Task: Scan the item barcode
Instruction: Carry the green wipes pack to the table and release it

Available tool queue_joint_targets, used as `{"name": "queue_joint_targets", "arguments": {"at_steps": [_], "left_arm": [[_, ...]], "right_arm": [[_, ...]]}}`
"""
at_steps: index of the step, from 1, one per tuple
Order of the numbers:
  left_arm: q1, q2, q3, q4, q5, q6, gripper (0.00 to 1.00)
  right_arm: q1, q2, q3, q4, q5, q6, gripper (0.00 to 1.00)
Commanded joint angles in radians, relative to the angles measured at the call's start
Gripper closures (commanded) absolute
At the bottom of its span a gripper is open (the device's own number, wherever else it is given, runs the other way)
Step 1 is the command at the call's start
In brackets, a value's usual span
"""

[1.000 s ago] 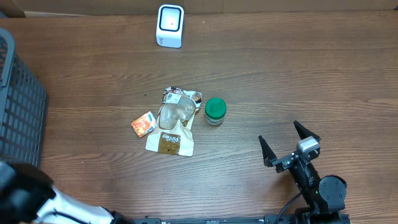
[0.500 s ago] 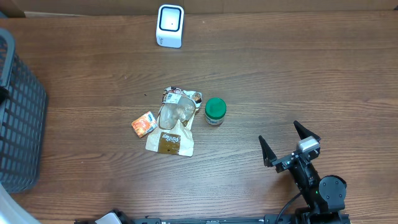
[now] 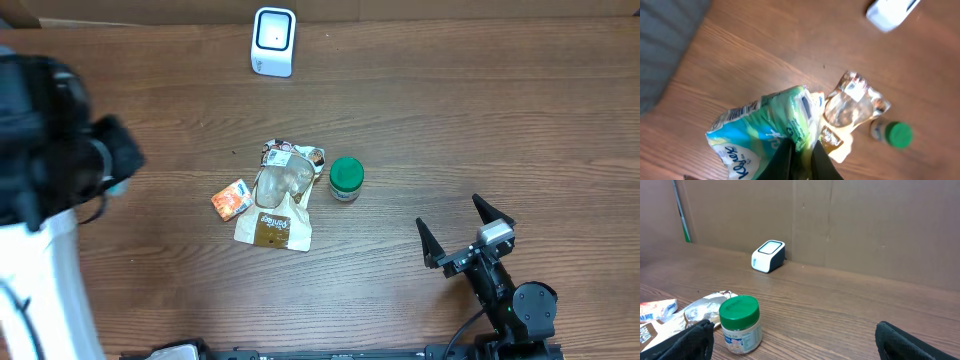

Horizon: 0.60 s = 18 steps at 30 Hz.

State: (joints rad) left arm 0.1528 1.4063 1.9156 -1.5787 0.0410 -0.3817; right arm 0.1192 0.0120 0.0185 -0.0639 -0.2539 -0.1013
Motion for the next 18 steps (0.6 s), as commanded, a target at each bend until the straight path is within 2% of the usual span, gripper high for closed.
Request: {"name": "queue_joint_targets", "arguments": {"at_steps": [1, 5, 11, 18], "left_arm": [[-0.08, 0.005, -0.18, 0.07, -0.025, 0.007, 0.96], [-0.141, 0.005, -0.431, 0.22, -0.073, -0.031, 0.95], [-0.146, 0.006, -0.695, 0.418, -0.206, -0.045, 0.96], [-0.146, 0.018, -0.94, 0.787, -0.234, 0.045, 0.95]], "right_arm": [[-0.001, -0.009, -0.011, 0.006, 0.013, 0.0, 0.0], [-0.001, -0.009, -0.011, 0.006, 0.013, 0.001, 0.0], [-0.001, -0.009, -0.011, 0.006, 0.013, 0.0, 0.0], [-0.001, -0.009, -0.011, 0.006, 0.013, 0.0, 0.0]]}}
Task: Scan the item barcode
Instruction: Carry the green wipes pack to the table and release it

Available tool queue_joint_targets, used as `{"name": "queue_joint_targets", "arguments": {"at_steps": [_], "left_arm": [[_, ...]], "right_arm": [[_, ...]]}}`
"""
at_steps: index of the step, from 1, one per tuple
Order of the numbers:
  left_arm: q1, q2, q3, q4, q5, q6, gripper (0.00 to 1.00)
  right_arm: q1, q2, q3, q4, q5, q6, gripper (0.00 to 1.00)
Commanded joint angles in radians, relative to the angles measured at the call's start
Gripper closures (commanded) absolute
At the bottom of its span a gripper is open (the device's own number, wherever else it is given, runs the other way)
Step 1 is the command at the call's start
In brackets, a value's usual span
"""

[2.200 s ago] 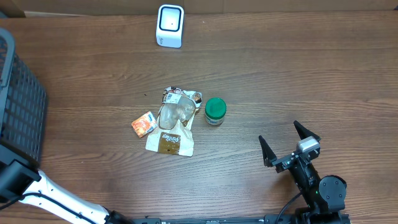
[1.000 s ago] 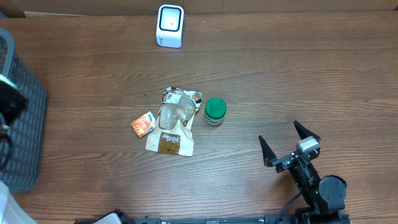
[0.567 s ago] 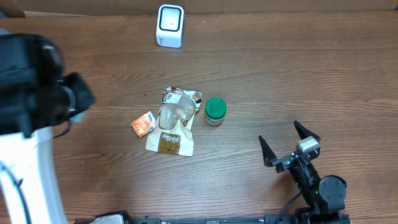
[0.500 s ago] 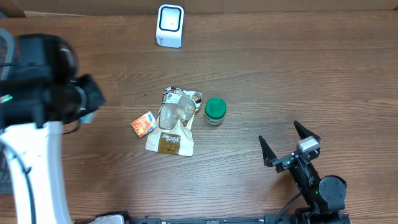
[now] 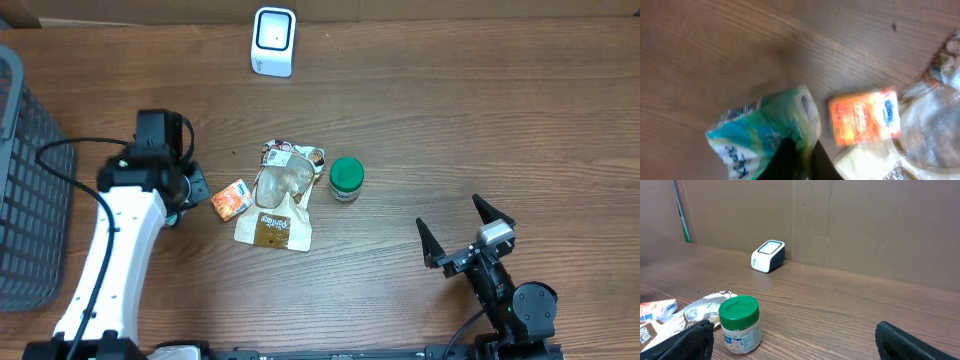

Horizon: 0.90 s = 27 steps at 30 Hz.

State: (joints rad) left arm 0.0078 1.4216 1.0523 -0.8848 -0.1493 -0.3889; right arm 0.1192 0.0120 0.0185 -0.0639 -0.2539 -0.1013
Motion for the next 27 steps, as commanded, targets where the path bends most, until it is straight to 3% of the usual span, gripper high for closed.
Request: {"name": "queue_joint_targets", "arguments": {"at_steps": [1, 5, 9, 12, 18, 27], "left_arm": [[-0.001, 0.005, -0.103, 0.143, -0.044, 0.053, 0.94], [-0.003, 0.031, -0.19, 0.315, -0.032, 0.052, 0.87], [-0.003, 0.065, -0.206, 0.362, -0.033, 0.052, 0.55], [-0.003, 0.069, -0.201, 0.365, -0.032, 0.053, 0.42], [-0.003, 0.068, -0.054, 0.215, 0.05, 0.108, 0.4], [0.024, 0.068, 0.554, -0.249, 0.045, 0.097, 0.39]], "right_arm": [[-0.001, -0.009, -0.011, 0.006, 0.013, 0.0, 0.0], [-0.001, -0.009, -0.011, 0.006, 0.013, 0.0, 0.0], [-0.001, -0.009, -0.011, 0.006, 0.013, 0.0, 0.0], [-0.001, -0.009, -0.011, 0.006, 0.013, 0.0, 0.0], [-0.001, -0.009, -0.011, 0.006, 0.013, 0.0, 0.0], [-0.001, -0.009, -0.011, 0.006, 0.013, 0.0, 0.0]]}}
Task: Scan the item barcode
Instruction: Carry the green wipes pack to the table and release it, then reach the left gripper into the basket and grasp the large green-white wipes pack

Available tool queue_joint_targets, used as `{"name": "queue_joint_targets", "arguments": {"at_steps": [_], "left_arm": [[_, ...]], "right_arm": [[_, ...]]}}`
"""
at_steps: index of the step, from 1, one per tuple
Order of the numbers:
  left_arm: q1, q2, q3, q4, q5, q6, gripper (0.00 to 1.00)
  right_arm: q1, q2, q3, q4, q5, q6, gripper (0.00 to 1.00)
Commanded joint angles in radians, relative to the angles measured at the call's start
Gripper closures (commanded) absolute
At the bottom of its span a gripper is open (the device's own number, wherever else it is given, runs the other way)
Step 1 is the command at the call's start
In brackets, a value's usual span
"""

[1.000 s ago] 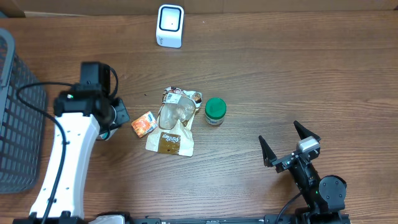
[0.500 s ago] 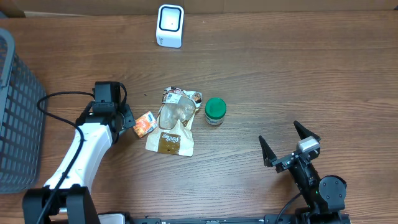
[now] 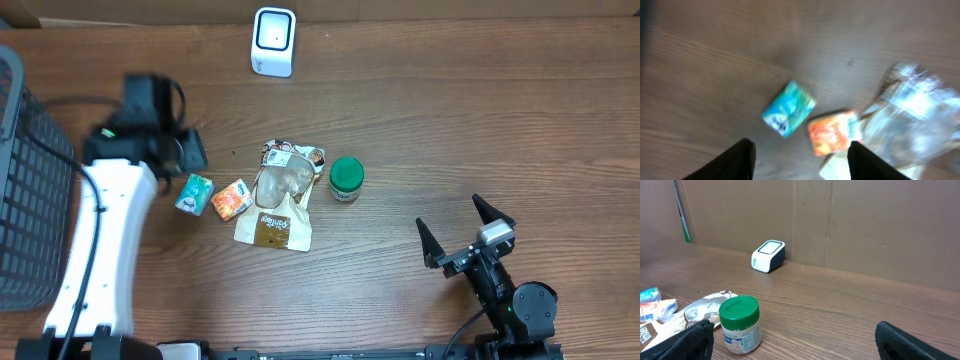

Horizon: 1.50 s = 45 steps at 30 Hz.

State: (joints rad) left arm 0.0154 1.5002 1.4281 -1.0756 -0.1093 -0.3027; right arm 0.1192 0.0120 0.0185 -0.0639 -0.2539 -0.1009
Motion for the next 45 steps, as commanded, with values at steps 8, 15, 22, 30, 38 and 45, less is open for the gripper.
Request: {"name": "queue_joint_targets", "arguments": {"at_steps": [8, 15, 22, 30, 38, 45], "left_arm": [[0.225, -0.01, 0.631, -0.234, -0.164, 0.002, 0.37], [0.636, 0.026, 0.657, -0.207, -0.133, -0.103, 0.34], [0.791, 0.13, 0.6, -0.208, -0.14, -0.078, 0.35], [0.862, 0.236, 0.527, -0.137, -0.217, -0.013, 0.34], [0.901, 0.384, 0.427, -0.047, -0.294, 0.02, 0.35], [0.905, 0.51, 0.365, 0.054, -0.366, 0.021, 0.34]], "right_arm": [[-0.001, -0.009, -0.011, 0.006, 0.013, 0.0, 0.0], [0.013, -0.009, -0.011, 0.006, 0.013, 0.0, 0.0], [0.013, -0.009, -0.011, 0.006, 0.013, 0.0, 0.0], [0.013, -0.009, -0.011, 0.006, 0.013, 0.0, 0.0], [0.013, -0.009, -0.011, 0.006, 0.013, 0.0, 0.0], [0.013, -0.009, -0.011, 0.006, 0.013, 0.0, 0.0]]}}
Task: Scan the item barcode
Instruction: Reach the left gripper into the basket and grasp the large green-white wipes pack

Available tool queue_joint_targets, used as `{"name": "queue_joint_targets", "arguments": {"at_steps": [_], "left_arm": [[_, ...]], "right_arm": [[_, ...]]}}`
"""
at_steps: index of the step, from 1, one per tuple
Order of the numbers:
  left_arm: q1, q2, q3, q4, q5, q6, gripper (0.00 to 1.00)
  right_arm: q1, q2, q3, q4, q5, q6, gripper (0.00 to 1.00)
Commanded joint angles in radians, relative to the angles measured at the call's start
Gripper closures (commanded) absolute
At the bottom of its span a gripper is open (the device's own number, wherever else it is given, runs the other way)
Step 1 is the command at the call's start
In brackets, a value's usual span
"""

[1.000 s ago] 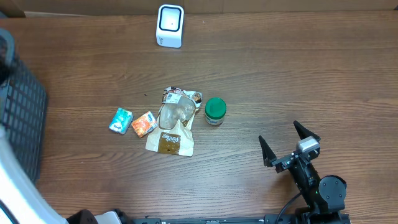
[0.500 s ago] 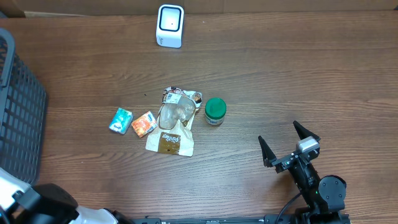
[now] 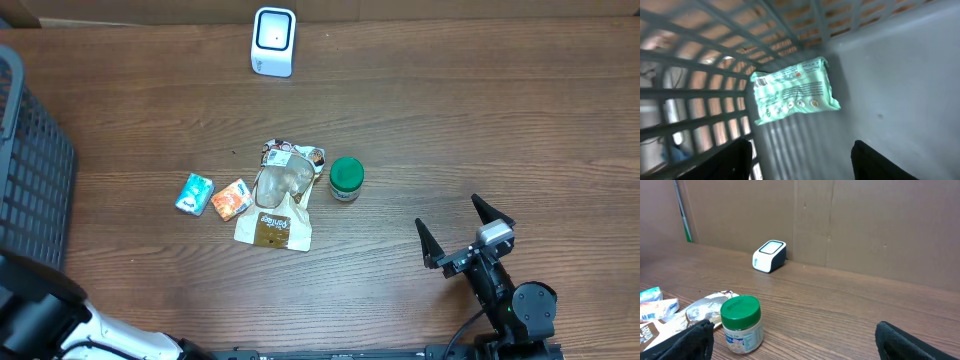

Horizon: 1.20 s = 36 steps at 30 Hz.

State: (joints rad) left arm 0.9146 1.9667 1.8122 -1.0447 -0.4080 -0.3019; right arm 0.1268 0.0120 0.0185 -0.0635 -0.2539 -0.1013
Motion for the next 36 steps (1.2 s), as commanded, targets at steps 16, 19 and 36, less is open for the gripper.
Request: {"name": "queue_joint_targets", "arguments": {"at_steps": [16, 19, 36], "left_arm": [[0.01, 0.301, -0.019, 0.151, -0.071, 0.169, 0.37], [0.01, 0.312, -0.019, 0.142, -0.071, 0.169, 0.44], [-0.024, 0.261, -0.017, 0.089, -0.062, 0.172, 0.96]], "right_arm": [[0.005, -0.009, -0.011, 0.006, 0.013, 0.0, 0.0], [0.005, -0.009, -0.011, 0.006, 0.013, 0.0, 0.0], [0.005, -0.009, -0.011, 0.006, 0.013, 0.0, 0.0]]}}
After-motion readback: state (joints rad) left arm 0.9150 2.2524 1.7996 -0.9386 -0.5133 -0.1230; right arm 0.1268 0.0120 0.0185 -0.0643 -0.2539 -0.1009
